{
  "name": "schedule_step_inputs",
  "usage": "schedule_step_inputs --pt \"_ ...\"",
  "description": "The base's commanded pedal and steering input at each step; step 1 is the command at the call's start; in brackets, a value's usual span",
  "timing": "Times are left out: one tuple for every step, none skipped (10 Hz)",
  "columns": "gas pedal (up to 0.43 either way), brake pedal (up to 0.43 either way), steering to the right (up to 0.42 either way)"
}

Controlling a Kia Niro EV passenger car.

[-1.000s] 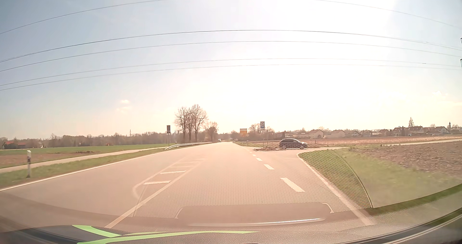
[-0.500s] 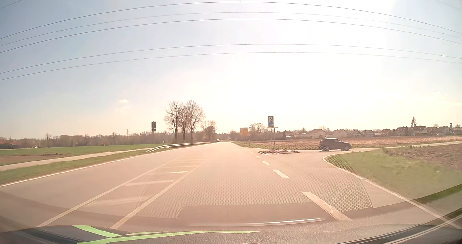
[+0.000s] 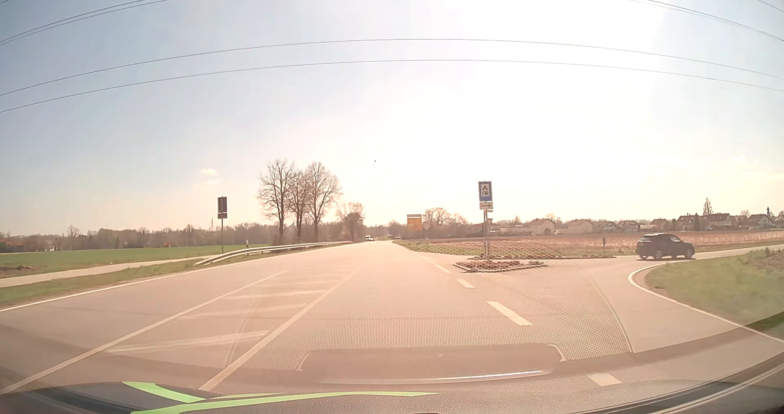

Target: Follow the waypoints while adhering to traffic rules and regulations

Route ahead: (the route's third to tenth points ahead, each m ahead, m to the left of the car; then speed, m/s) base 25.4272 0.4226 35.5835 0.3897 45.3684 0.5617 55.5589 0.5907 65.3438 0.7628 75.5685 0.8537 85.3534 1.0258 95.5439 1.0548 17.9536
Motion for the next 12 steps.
schedule_step_inputs --pt "0.138 0.0 -0.004" --pt "0.138 0.0 -0.005" --pt "0.138 0.0 -0.005" --pt "0.138 0.0 -0.005" --pt "0.138 0.0 -0.004" --pt "0.138 0.0 -0.005" --pt "0.138 0.0 -0.004" --pt "0.138 0.0 -0.003" --pt "0.138 0.0 0.0" --pt "0.138 0.0 0.003" --pt "0.138 0.0 0.002" --pt "0.138 0.0 0.002"
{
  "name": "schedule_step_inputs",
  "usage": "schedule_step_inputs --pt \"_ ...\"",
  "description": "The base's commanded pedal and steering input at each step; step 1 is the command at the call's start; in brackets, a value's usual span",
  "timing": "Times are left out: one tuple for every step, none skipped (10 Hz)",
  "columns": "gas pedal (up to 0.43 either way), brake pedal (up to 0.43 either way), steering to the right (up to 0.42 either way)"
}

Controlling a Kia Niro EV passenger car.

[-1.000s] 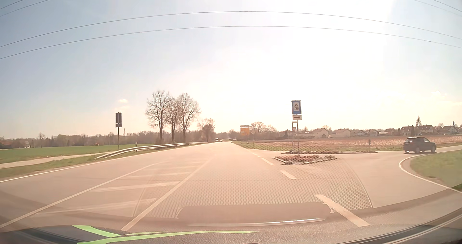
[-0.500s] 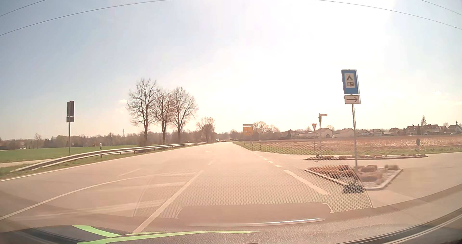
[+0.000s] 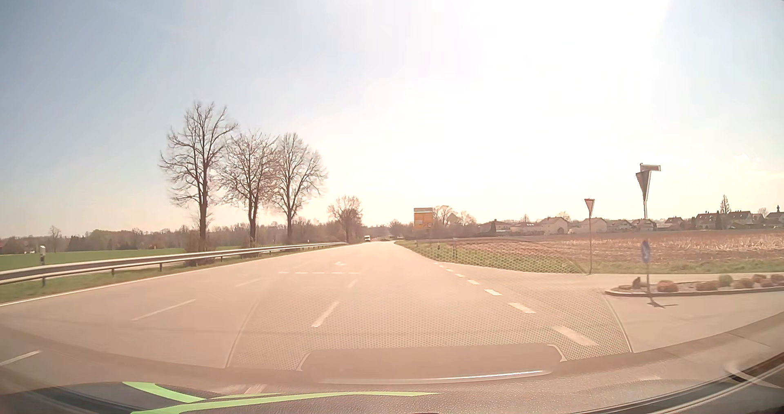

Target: Follow the waypoints while adhering to traffic rules and regulations

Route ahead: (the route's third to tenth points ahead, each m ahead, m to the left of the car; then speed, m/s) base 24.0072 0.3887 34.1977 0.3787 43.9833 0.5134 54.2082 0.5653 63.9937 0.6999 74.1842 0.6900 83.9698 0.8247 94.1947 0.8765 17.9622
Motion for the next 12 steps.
schedule_step_inputs --pt "0.138 0.0 0.001" --pt "0.138 0.0 0.0" --pt "0.138 0.0 0.0" --pt "0.138 0.0 0.0" --pt "0.138 0.0 0.0" --pt "0.138 0.0 -0.001" --pt "0.138 0.0 -0.003" --pt "0.138 0.0 -0.004" --pt "0.138 0.0 -0.004" --pt "0.138 0.0 -0.004" --pt "0.138 0.0 -0.005" --pt "0.138 0.0 -0.006"
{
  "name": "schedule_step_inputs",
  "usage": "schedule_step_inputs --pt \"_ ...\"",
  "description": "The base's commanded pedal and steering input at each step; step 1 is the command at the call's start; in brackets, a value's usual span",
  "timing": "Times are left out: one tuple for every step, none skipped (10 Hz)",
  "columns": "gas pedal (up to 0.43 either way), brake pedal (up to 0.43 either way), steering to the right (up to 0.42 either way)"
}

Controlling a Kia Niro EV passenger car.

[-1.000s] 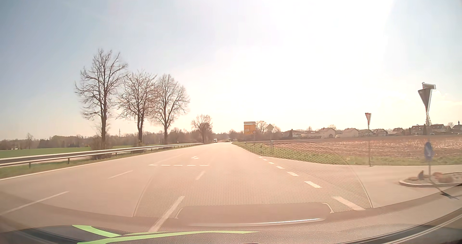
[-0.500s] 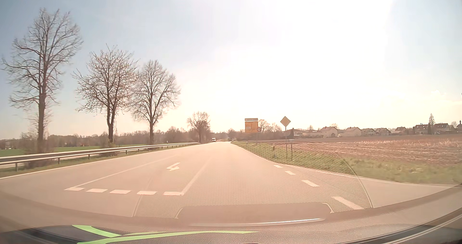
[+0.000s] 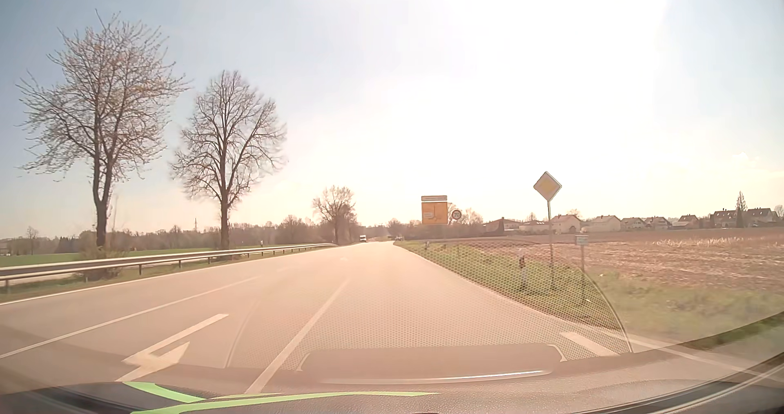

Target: Follow the waypoints while adhering to traffic rules and regulations

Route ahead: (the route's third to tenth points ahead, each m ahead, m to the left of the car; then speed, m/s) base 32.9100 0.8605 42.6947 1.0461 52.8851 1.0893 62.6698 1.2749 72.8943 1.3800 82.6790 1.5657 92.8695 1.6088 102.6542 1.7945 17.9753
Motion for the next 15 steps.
schedule_step_inputs --pt "0.138 0.0 -0.006" --pt "0.138 0.0 -0.006" --pt "0.138 0.0 -0.006" --pt "0.138 0.0 -0.006" --pt "0.13 0.0 -0.006" --pt "0.13 0.0 -0.006" --pt "0.13 0.0 -0.006" --pt "0.118 0.0 -0.006" --pt "0.118 0.0 -0.006" --pt "0.118 0.0 -0.006" --pt "0.118 0.0 -0.006" --pt "0.118 0.0 -0.006" --pt "0.11 0.0 -0.006" --pt "0.11 0.0 -0.006" --pt "0.11 0.0 -0.006"
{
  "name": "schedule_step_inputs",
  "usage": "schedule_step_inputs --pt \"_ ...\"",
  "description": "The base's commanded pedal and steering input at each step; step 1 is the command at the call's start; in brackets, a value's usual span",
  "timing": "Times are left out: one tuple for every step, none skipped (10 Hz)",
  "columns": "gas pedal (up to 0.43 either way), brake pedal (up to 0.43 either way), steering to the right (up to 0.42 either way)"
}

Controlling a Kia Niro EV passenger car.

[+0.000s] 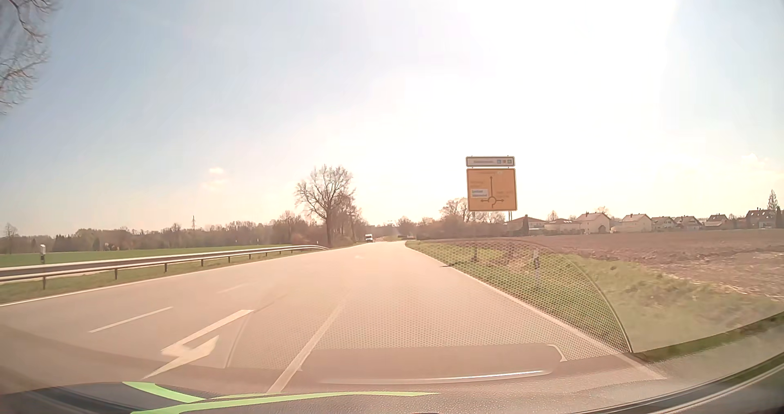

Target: Follow the waypoints while adhering to traffic rules and regulations

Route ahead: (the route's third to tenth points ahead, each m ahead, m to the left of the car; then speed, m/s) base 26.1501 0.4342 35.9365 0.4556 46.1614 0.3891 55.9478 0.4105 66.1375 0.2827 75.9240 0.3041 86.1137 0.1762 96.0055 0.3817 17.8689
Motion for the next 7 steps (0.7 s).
schedule_step_inputs --pt "0.11 0.0 -0.004" --pt "0.11 0.0 0.0" --pt "0.13 0.0 0.0" --pt "0.13 0.0 0.0" --pt "0.13 0.0 0.0" --pt "0.13 0.0 0.0" --pt "0.13 0.0 0.0"
